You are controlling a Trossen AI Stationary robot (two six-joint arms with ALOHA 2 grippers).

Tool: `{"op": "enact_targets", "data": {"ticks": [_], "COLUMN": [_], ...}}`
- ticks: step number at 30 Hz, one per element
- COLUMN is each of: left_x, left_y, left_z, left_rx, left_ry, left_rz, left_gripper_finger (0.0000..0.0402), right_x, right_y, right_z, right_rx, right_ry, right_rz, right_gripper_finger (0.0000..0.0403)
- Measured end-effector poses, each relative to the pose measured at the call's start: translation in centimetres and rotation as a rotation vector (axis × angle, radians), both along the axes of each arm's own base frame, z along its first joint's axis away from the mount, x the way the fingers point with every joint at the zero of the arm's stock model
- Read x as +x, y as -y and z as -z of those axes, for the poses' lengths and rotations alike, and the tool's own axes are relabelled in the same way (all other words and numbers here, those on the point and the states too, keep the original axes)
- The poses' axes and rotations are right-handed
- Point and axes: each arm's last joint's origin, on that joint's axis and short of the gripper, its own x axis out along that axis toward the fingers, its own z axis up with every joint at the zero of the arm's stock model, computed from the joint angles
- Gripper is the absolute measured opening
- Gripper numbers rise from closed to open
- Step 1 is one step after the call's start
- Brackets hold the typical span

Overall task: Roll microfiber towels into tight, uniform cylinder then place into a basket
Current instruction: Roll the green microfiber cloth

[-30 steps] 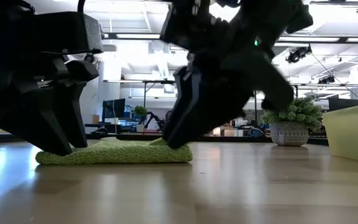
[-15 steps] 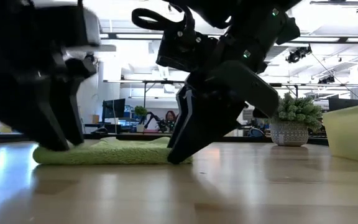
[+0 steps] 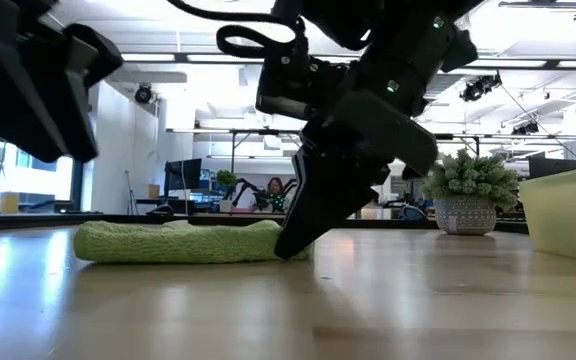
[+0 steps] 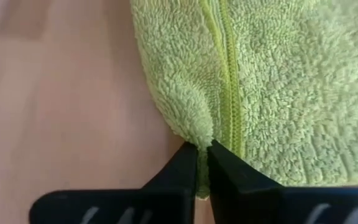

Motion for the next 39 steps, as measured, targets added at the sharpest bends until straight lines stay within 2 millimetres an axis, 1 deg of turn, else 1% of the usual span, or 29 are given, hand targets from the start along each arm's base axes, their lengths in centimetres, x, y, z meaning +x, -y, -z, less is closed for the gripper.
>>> {"op": "enact_targets", "data": {"ticks": [6, 12, 14, 18, 21, 24, 27, 29, 32, 34, 39], "left_x": [-0.7, -1.2, -1.2, -1.1, -0.8, -0.4, 0.1, 0.4, 1.0, 1.7, 2.4], "left_y": [1.5, 2.6, 2.7, 2.8, 2.9, 3.2, 3.3, 2.9, 1.9, 1.4, 0.0], "left_z": [-0.2, -0.5, -0.2, 0.7, 1.6, 2.6, 3.9, 4.6, 5.5, 5.9, 6.2], "left_rx": [0.041, 0.120, 0.140, 0.179, 0.240, 0.297, 0.368, 0.433, 0.482, 0.483, 0.483], "left_ry": [0.057, 0.136, 0.144, 0.135, 0.115, 0.096, 0.082, 0.076, 0.049, 0.057, 0.031], "left_rz": [0.058, 0.110, 0.120, 0.124, 0.163, 0.222, 0.253, 0.239, 0.201, 0.168, 0.112], "left_gripper_finger": [0.0122, 0.0122, 0.0122, 0.0122, 0.0122, 0.0122, 0.0122, 0.0122, 0.0122, 0.0122, 0.0122], "right_x": [0.5, 1.1, 1.2, 1.5, 1.5, 1.1, 1.0, 1.0, 1.0, 1.0, 1.0], "right_y": [1.1, 3.1, 3.7, 4.8, 5.4, 5.8, 5.9, 5.9, 5.9, 5.9, 5.9], "right_z": [-0.9, -1.6, -1.8, -1.9, -2.0, -1.8, -1.6, -1.6, -1.5, -1.5, -1.5], "right_rx": [0.245, 0.509, 0.594, 0.686, 0.715, 0.688, 0.665, 0.661, 0.659, 0.647, 0.635], "right_ry": [-0.029, -0.085, -0.109, -0.144, -0.163, -0.207, -0.214, -0.217, -0.218, -0.212, -0.211], "right_rz": [0.064, 0.156, 0.194, 0.265, 0.292, 0.361, 0.379, 0.382, 0.387, 0.394, 0.410], "right_gripper_finger": [0.0003, 0.0002, 0.0002, 0.0001, 0.0001, 0.0001, 0.0001, 0.0001, 0.0001, 0.0001, 0.0001]}}
